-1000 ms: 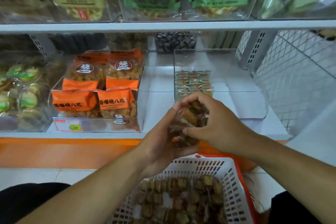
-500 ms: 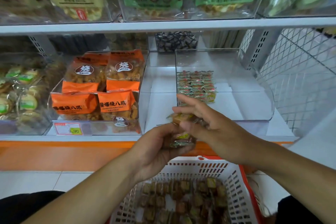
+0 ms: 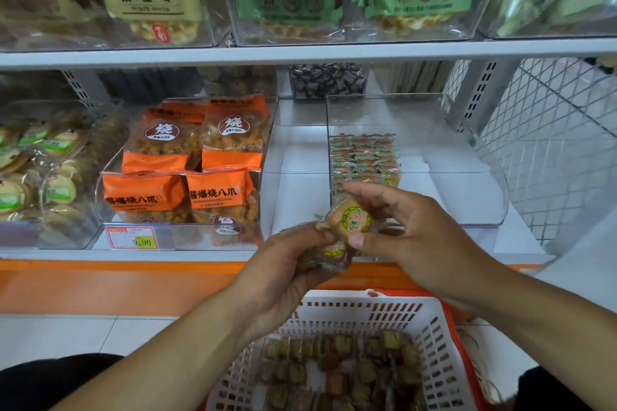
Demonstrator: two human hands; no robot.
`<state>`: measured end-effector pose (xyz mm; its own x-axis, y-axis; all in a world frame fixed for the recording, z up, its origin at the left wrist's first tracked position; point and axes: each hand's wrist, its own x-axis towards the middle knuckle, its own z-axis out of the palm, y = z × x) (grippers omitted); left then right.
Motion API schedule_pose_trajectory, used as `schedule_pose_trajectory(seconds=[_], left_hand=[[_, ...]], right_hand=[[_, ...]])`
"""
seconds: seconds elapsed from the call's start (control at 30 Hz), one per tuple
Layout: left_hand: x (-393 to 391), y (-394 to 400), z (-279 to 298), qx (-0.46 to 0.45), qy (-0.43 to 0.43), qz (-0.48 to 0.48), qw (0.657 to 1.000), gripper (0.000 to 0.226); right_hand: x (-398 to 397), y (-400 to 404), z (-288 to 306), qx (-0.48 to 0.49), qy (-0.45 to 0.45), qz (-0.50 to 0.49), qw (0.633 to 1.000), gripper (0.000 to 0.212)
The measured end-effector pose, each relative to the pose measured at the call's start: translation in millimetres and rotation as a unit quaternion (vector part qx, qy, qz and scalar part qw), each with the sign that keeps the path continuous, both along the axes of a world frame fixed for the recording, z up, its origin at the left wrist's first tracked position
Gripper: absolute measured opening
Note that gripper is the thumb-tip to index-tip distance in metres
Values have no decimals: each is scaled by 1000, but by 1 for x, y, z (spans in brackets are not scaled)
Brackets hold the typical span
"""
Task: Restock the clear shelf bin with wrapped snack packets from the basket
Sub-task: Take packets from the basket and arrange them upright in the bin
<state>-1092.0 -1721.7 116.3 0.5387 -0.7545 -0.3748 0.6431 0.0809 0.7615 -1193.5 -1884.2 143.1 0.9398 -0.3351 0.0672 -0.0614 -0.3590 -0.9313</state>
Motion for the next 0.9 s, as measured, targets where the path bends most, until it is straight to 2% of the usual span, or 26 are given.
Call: schedule_pose_trajectory(seconds=[0.17, 0.3, 0.43, 0.57, 0.63, 0.77, 0.9], left_hand=[[-3, 2, 3, 2, 0, 13, 1000, 30], [-1, 4, 4, -7, -7, 20, 1000, 30], [0, 4, 2, -21, -28, 31, 999, 30], [-1, 2, -2, -31, -51, 94, 994, 32], [0, 2, -4, -44, -47, 124, 990, 39], [-2, 3, -2, -59, -81, 110, 989, 57], [-3, 4, 3, -55, -137, 89, 985, 42]], right_hand=[[2, -13, 6, 145, -7, -38, 989, 42], [5, -29, 14, 201, 2, -41, 979, 34], [2, -27, 18, 246, 65, 47, 966, 52], [2, -11, 6, 334, 105, 30, 936, 57], [1, -4, 2, 335, 108, 32, 935, 55], [1, 0, -1, 300, 107, 57, 946, 42], [2, 1, 0, 276, 112, 63, 952, 43]])
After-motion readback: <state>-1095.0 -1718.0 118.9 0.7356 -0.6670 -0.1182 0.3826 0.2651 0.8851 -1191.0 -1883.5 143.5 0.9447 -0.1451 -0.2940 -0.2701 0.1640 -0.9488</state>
